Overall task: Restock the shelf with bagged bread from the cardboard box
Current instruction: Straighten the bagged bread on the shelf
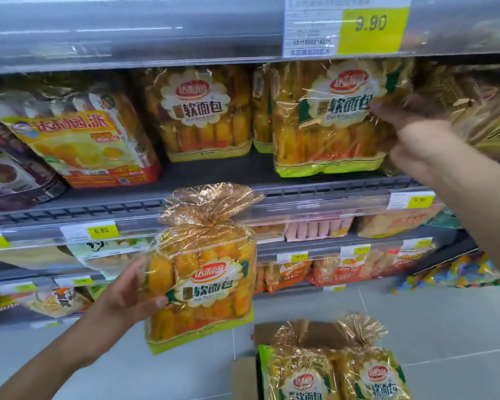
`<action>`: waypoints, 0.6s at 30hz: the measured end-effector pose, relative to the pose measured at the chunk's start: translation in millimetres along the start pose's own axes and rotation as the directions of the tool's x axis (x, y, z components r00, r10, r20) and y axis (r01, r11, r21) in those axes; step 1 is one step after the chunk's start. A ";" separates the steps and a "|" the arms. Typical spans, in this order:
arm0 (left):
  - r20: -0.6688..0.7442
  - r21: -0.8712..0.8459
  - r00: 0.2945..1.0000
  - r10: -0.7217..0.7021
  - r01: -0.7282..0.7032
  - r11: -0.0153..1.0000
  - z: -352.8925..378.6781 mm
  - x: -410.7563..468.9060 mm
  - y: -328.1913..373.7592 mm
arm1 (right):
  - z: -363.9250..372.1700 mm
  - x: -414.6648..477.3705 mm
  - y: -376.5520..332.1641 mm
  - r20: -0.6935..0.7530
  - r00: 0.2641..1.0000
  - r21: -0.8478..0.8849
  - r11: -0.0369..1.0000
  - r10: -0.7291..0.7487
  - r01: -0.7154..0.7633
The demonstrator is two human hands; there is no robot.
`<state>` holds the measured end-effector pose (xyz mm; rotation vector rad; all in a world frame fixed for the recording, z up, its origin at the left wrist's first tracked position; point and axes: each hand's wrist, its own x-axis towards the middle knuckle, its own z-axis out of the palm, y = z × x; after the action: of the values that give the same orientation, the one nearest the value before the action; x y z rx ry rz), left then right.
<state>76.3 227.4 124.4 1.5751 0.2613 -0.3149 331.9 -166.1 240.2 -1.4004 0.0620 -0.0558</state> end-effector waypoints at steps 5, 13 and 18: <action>0.021 -0.004 1.000 -0.004 0.005 1.000 -1.6 -0.2 -0.8 | 10.1 14.5 35.0 -0.035 0.998 0.033 0.998 -0.043 0.044; 0.016 -0.049 1.000 0.020 -0.019 0.999 -1.0 -0.3 2.9 | 7.5 7.8 43.5 -0.085 0.991 -0.257 0.964 -0.098 0.074; -0.019 -0.060 0.999 0.037 -0.039 0.997 0.6 -0.6 16.6 | 9.3 -9.7 30.5 -0.122 0.982 -0.353 0.931 -0.148 0.096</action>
<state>81.6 226.4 140.1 1.5220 0.2521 -0.2613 323.0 -151.0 211.8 -1.7511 0.1105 -0.2629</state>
